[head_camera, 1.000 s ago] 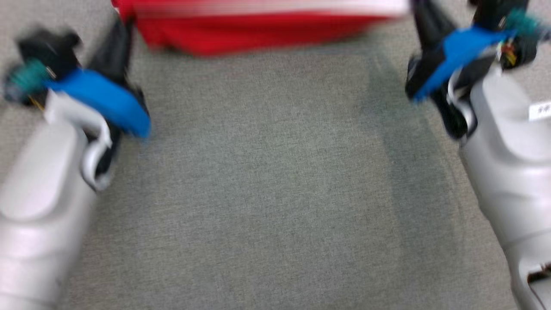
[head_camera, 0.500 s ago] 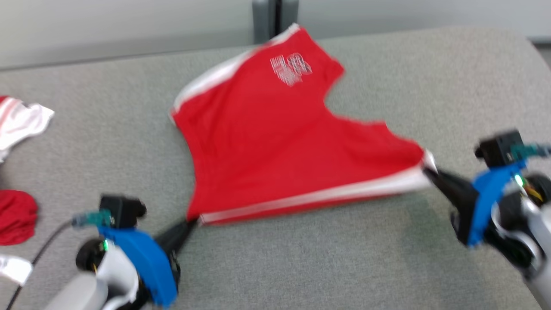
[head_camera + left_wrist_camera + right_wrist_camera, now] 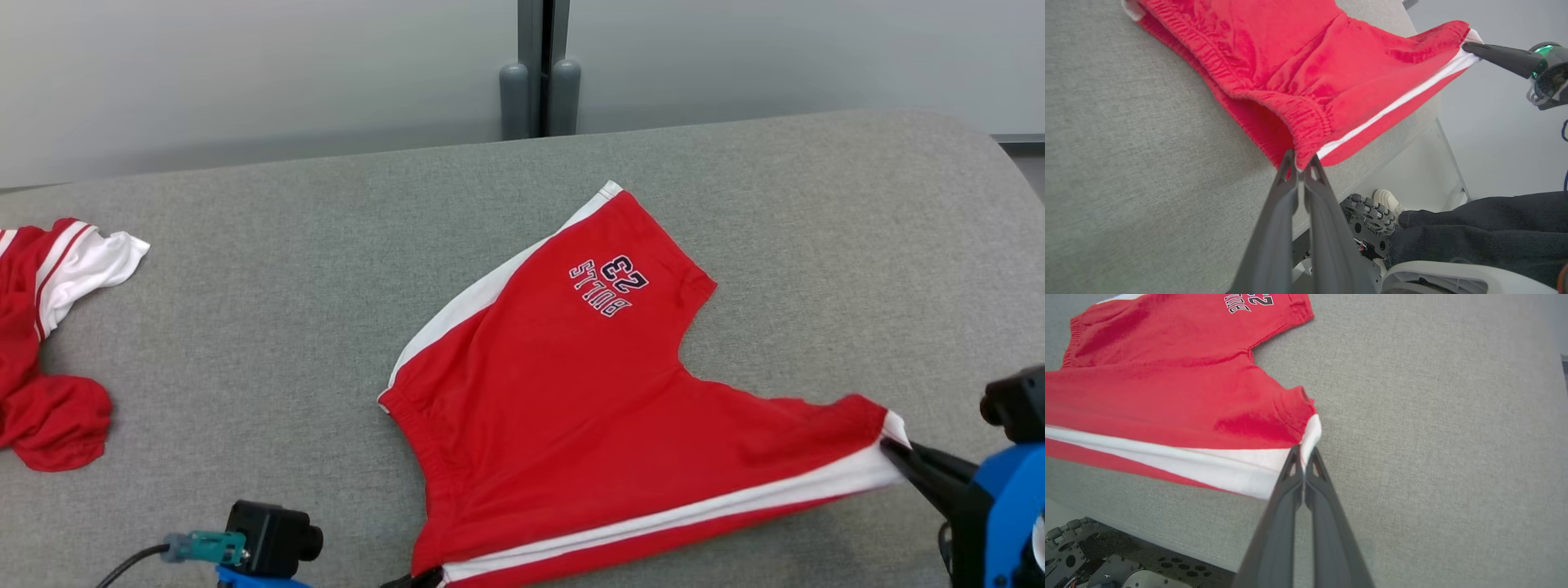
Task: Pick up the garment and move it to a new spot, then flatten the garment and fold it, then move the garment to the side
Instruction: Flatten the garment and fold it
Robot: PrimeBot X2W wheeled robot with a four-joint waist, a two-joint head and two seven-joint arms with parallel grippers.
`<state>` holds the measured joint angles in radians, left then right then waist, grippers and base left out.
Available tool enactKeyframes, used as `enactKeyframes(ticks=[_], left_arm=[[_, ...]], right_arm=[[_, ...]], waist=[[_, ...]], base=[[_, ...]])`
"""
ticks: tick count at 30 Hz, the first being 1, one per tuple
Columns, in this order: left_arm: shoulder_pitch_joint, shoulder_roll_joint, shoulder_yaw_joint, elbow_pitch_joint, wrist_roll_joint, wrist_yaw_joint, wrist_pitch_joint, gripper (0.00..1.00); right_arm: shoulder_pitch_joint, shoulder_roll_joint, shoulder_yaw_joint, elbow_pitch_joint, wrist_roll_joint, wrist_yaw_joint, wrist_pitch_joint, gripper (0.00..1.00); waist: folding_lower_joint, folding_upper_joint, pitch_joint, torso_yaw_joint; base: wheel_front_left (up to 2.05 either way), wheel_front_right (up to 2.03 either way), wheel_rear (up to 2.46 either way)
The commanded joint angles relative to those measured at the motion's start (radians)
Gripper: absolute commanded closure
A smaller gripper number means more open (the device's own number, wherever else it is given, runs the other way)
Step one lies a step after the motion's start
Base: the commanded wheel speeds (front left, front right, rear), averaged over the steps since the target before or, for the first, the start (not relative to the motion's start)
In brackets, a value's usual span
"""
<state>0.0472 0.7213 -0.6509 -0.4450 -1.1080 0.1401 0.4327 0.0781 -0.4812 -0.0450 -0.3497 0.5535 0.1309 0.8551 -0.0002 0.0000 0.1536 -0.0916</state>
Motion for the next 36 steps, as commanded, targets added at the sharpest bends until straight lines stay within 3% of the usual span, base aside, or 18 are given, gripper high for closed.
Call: enactKeyframes(ticks=[1, 8, 19, 24, 30, 31, 32, 33, 34, 36], left_arm=[[-0.006, -0.006, 0.012, 0.001, -0.015, 0.003, 0.003, 1.0], [-0.146, -0.084, 0.049, 0.099, -0.075, -0.036, 0.02, 1.0], [-0.479, -0.311, 0.072, 0.429, -0.063, -0.112, -0.032, 1.0], [-0.579, -0.402, 0.074, 0.585, -0.052, -0.143, -0.085, 1.0], [-0.625, -0.459, 0.061, 0.708, -0.049, -0.184, -0.117, 1.0], [-0.625, -0.463, 0.059, 0.722, -0.049, -0.19, -0.119, 0.85], [-0.62, -0.466, 0.054, 0.732, -0.053, -0.194, -0.119, 0.67], [-0.617, -0.471, 0.055, 0.74, -0.055, -0.202, -0.127, 0.29], [-0.613, -0.475, 0.061, 0.745, -0.055, -0.203, -0.14, 0.0], [-0.599, -0.478, 0.061, 0.751, -0.044, -0.209, -0.162, 0.0]], right_arm=[[-0.031, 0.018, 0.0, -0.018, -0.008, 0.0, 0.013, 1.0], [-0.284, 0.012, 0.069, 0.063, -0.056, 0.0, -0.003, 1.0], [-0.709, 0.043, 0.117, 0.389, -0.127, 0.0, -0.143, 1.0], [-0.827, 0.086, 0.137, 0.525, -0.17, 0.0, -0.201, 1.0], [-0.904, 0.099, 0.179, 0.642, -0.182, 0.0, -0.278, 1.0], [-0.911, 0.097, 0.188, 0.655, -0.177, 0.0, -0.298, 0.22], [-0.918, 0.096, 0.189, 0.673, -0.174, 0.0, -0.318, 0.0], [-0.922, 0.095, 0.198, 0.686, -0.168, 0.0, -0.338, 0.0], [-0.925, 0.094, 0.206, 0.699, -0.162, 0.0, -0.355, 0.0], [-0.928, 0.09, 0.217, 0.726, -0.152, 0.0, -0.386, 0.0]], waist=[[0.0002, 0.0, 0.006, 0.004], [0.0002, 0.0, 0.078, 0.065], [0.0002, 0.0, 0.25, 0.202], [0.0002, 0.0, 0.308, 0.238], [0.0002, 0.0, 0.336, 0.257], [0.0002, 0.0, 0.337, 0.258], [0.0002, 0.0, 0.336, 0.259], [0.0002, 0.0, 0.333, 0.261], [0.0002, 0.0, 0.329, 0.262], [0.0002, 0.0, 0.316, 0.263]], base=[[0.0, 0.0, 0.0], [0.0, 0.0, 0.0], [0.0, 0.0, 0.0], [0.0, 0.0, 0.0], [0.0, 0.0, 0.0], [0.0, 0.0, 0.0], [0.0, 0.0, 0.0], [0.0, 0.0, 0.0], [0.0, 0.0, 0.0], [0.0, 0.0, 0.0]])
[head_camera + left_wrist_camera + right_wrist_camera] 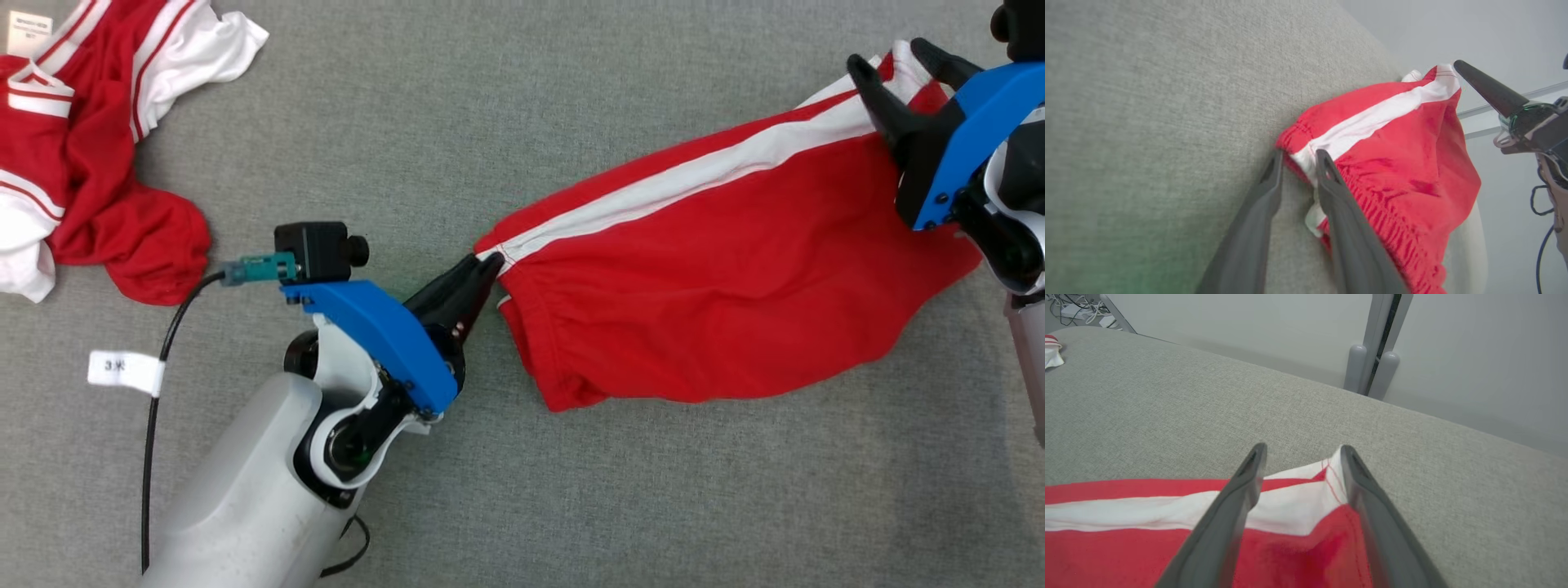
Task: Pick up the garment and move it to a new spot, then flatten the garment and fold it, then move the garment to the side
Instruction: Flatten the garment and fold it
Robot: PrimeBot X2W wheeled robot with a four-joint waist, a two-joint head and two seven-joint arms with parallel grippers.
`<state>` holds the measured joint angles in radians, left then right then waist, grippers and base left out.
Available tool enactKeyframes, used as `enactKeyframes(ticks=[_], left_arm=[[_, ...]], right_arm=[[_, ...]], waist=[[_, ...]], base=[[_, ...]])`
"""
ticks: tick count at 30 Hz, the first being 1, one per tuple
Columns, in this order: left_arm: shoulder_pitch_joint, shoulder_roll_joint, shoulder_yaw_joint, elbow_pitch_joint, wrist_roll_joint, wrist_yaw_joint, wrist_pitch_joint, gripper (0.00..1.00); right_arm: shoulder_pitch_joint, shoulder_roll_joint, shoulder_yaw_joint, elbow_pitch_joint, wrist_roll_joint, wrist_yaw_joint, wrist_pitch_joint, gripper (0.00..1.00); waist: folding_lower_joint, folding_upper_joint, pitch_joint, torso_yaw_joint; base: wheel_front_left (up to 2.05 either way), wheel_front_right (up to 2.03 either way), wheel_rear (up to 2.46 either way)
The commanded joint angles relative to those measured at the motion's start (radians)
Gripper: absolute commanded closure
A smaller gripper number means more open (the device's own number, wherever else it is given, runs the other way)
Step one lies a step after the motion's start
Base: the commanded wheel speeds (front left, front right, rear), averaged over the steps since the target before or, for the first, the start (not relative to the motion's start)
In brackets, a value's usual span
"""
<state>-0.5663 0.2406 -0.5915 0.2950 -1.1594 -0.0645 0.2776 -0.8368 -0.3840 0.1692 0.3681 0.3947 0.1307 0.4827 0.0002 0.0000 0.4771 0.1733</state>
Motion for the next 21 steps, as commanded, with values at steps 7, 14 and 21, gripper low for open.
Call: enactKeyframes(ticks=[7, 14, 21], left_arm=[[0.084, 0.018, 0.002, -0.018, 0.058, -0.016, -0.121, 0.0], [0.173, 0.02, 0.057, -0.014, 0.136, -0.014, -0.367, 0.0], [0.156, 0.003, 0.102, 0.059, 0.358, 0.0, -0.542, 0.0]], right_arm=[[0.051, -0.027, 0.029, 0.073, 0.062, 0.0, -0.087, 0.0], [0.153, -0.039, -0.023, 0.117, 0.115, 0.0, -0.144, 0.0], [0.205, -0.034, -0.105, 0.159, 0.117, 0.0, -0.156, 0.0]], waist=[[-0.0002, 0.0, -0.096, -0.003], [-0.0002, 0.0, -0.17, 0.005], [-0.0002, 0.0, -0.156, 0.018]], base=[[0.0, 0.0, 0.0], [0.0, 0.0, 0.0], [0.0, 0.0, 0.0]])
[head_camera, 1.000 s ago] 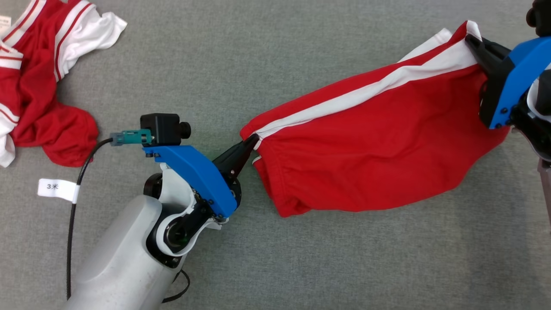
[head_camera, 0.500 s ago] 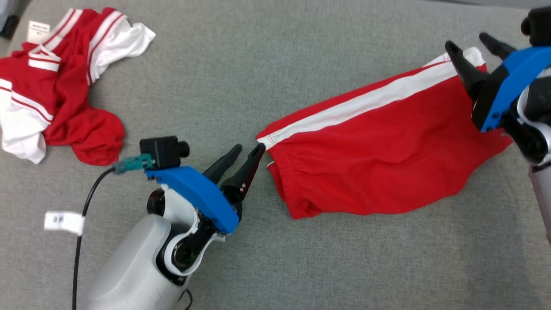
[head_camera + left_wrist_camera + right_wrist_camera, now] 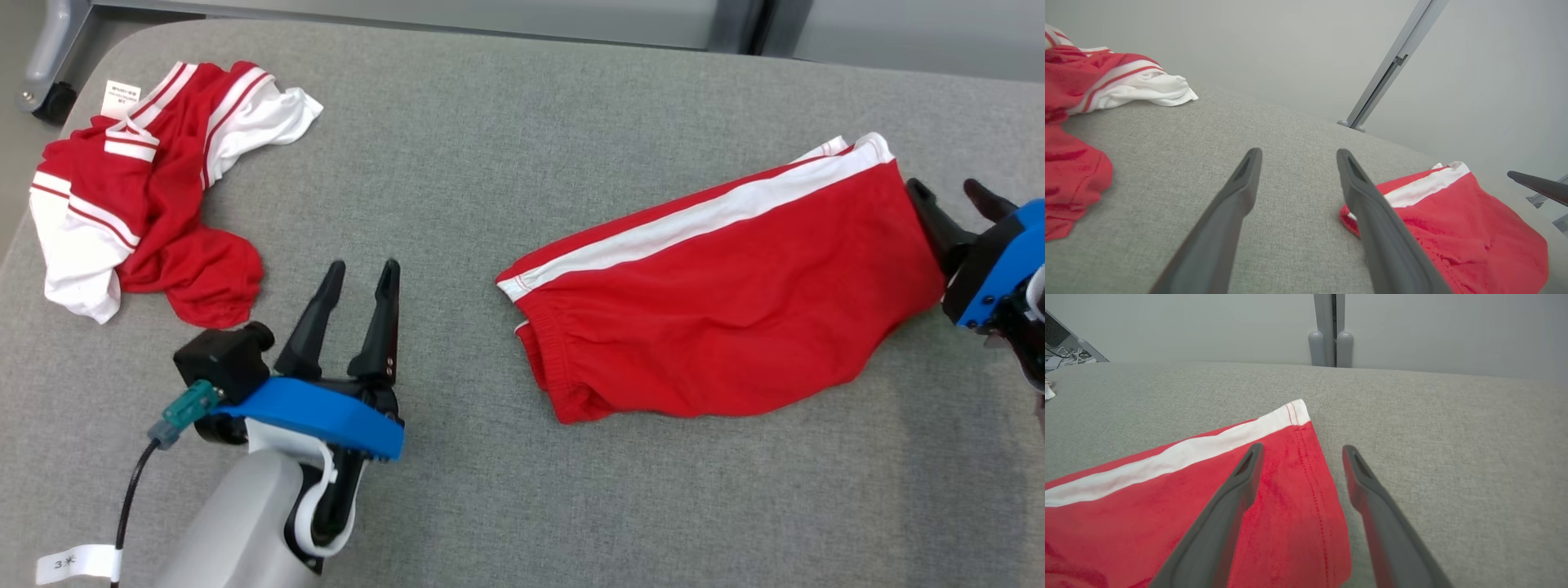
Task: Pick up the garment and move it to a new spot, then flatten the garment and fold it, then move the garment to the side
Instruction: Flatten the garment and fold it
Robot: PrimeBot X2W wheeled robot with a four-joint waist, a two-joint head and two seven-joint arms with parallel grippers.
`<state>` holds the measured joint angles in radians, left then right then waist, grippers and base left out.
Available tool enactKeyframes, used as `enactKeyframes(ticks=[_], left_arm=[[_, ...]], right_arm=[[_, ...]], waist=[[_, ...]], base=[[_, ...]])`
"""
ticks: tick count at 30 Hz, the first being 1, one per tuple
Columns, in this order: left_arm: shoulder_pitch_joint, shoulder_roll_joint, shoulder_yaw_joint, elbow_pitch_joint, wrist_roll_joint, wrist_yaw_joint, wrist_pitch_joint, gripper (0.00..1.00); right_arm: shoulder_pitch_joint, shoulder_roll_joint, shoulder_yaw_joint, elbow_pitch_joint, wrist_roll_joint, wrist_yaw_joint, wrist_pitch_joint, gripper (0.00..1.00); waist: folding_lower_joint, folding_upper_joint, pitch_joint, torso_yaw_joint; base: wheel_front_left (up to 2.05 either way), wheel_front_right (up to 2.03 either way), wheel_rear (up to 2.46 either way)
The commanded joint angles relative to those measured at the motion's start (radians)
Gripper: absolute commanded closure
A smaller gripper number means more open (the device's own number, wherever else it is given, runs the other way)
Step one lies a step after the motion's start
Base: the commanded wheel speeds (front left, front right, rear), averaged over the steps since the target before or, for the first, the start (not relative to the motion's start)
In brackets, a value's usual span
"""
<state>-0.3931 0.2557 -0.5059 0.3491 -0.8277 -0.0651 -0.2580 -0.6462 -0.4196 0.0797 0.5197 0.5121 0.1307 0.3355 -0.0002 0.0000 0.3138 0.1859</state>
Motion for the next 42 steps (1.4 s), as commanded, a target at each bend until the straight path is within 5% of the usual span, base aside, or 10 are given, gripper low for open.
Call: enactKeyframes(ticks=[1, 9, 20, 21, 22, 23, 33, 42], left_arm=[[-0.025, -0.028, 0.055, -0.006, 0.069, 0.004, -0.008, 0.0], [0.017, -0.117, 0.215, -0.048, 0.383, -0.018, -0.008, 0.0], [0.012, -0.157, 0.273, -0.045, 0.506, -0.058, -0.008, 0.0], [0.01, -0.158, 0.275, -0.042, 0.51, -0.059, -0.008, 0.0], [0.009, -0.158, 0.277, -0.039, 0.514, -0.061, -0.008, 0.0], [0.011, -0.16, 0.277, -0.031, 0.519, -0.063, -0.008, 0.0], [0.044, -0.129, 0.273, -0.008, 0.517, -0.067, -0.009, 0.0], [0.083, -0.075, 0.251, 0.014, 0.495, -0.065, -0.009, 0.0]], right_arm=[[0.018, 0.005, -0.032, 0.017, 0.001, 0.0, -0.011, 0.0], [-0.014, 0.045, -0.08, 0.064, -0.026, 0.0, -0.009, 0.0], [-0.047, 0.087, -0.061, 0.158, -0.076, 0.0, 0.015, 0.0], [-0.046, 0.091, -0.051, 0.165, -0.072, 0.0, 0.019, 0.18], [-0.045, 0.095, -0.04, 0.169, -0.066, 0.001, 0.019, 0.9], [-0.041, 0.103, -0.014, 0.172, -0.053, 0.001, 0.016, 1.0], [-0.01, 0.06, -0.014, 0.165, -0.026, 0.0, -0.094, 1.0], [0.094, -0.002, -0.108, 0.125, -0.132, 0.0, -0.142, 1.0]], waist=[[0.0002, 0.0, 0.014, 0.01], [0.0002, 0.0, 0.069, 0.015], [0.0002, 0.0, 0.095, 0.026], [0.0002, 0.0, 0.093, 0.026], [0.0002, 0.0, 0.09, 0.025], [0.0002, 0.0, 0.082, 0.021], [0.0002, 0.0, 0.006, -0.047], [0.0002, 0.0, -0.072, -0.122]], base=[[0.0, 0.0, 0.0], [0.0, 0.0, 0.0], [0.0, 0.0, 0.0], [0.0, 0.0, 0.0], [0.0, 0.0, 0.0], [0.0, 0.0, 0.0], [0.0, 0.0, 0.0], [0.0, 0.0, 0.0]])
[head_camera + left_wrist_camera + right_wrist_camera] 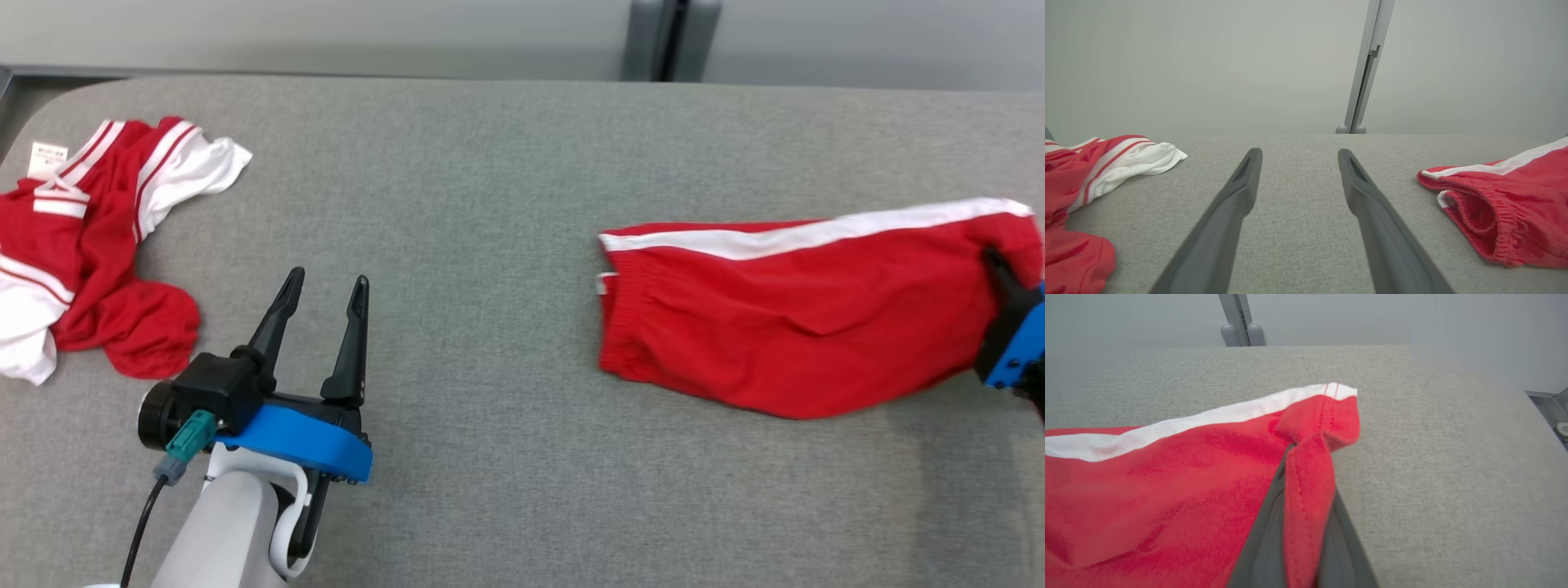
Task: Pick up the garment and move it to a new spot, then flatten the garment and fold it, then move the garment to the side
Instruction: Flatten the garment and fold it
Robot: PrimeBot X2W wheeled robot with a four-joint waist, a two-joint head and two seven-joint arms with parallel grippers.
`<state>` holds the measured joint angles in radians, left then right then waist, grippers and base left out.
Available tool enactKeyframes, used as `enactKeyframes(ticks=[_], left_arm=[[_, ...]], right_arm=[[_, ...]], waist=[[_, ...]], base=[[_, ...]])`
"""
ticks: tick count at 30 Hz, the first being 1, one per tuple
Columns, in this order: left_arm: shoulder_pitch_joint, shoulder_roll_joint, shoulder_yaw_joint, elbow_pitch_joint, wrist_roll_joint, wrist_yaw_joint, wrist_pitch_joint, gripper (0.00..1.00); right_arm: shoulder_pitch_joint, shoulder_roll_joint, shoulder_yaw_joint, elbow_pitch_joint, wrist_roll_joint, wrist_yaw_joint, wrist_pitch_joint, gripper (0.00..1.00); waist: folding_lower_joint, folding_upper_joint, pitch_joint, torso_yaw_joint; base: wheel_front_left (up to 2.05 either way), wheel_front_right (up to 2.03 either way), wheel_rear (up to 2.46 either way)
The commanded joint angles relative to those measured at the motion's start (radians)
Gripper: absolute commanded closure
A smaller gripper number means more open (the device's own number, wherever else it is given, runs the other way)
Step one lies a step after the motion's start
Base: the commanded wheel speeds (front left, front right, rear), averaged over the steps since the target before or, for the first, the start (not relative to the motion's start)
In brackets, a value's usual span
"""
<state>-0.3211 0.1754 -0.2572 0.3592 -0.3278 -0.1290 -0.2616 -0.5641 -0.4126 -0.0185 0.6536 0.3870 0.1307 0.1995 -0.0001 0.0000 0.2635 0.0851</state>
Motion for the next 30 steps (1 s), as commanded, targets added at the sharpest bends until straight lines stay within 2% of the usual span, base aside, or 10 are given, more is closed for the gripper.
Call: enactKeyframes(ticks=[1, 5, 9, 13, 19, 23, 30], left_arm=[[0.013, 0.008, -0.001, 0.008, -0.006, -0.001, -0.005, 0.0], [0.024, 0.013, -0.004, 0.018, -0.014, -0.001, -0.005, 0.0], [0.035, 0.011, -0.011, 0.025, -0.018, -0.001, -0.005, 0.0], [0.042, 0.014, -0.022, 0.031, -0.027, -0.001, -0.005, 0.0], [0.024, 0.019, -0.041, 0.042, -0.041, -0.001, -0.005, 0.0], [0.011, 0.013, -0.057, 0.042, -0.051, -0.001, -0.005, 0.0], [-0.003, 0.008, -0.088, 0.047, -0.062, -0.001, -0.005, 0.0]], right_arm=[[0.02, -0.009, -0.022, -0.015, -0.022, 0.0, -0.005, 1.0], [0.039, 0.001, -0.058, -0.052, -0.076, 0.0, 0.007, 1.0], [0.048, 0.04, -0.039, -0.109, -0.104, 0.0, 0.04, 1.0], [0.054, 0.064, 0.035, -0.178, -0.129, 0.0, 0.08, 1.0], [0.019, 0.145, 0.182, -0.229, -0.135, 0.0, 0.16, 1.0], [-0.006, 0.206, 0.245, -0.197, -0.148, 0.0, 0.192, 1.0], [-0.04, 0.3, 0.244, -0.075, -0.194, 0.0, 0.191, 0.98]], waist=[[0.0001, 0.0, -0.028, -0.026], [0.0001, 0.0, -0.052, -0.04], [0.0001, 0.0, -0.071, -0.042], [0.0001, 0.0, -0.083, -0.037], [0.0001, 0.0, -0.091, -0.011], [0.0001, 0.0, -0.087, 0.011], [0.0001, 0.0, -0.072, 0.054]], base=[[0.0, 0.0, 0.0], [0.0, 0.0, 0.0], [0.0, 0.0, 0.0], [0.0, 0.0, 0.0], [0.0, 0.0, 0.0], [0.0, 0.0, 0.0], [0.0, 0.0, 0.0]])
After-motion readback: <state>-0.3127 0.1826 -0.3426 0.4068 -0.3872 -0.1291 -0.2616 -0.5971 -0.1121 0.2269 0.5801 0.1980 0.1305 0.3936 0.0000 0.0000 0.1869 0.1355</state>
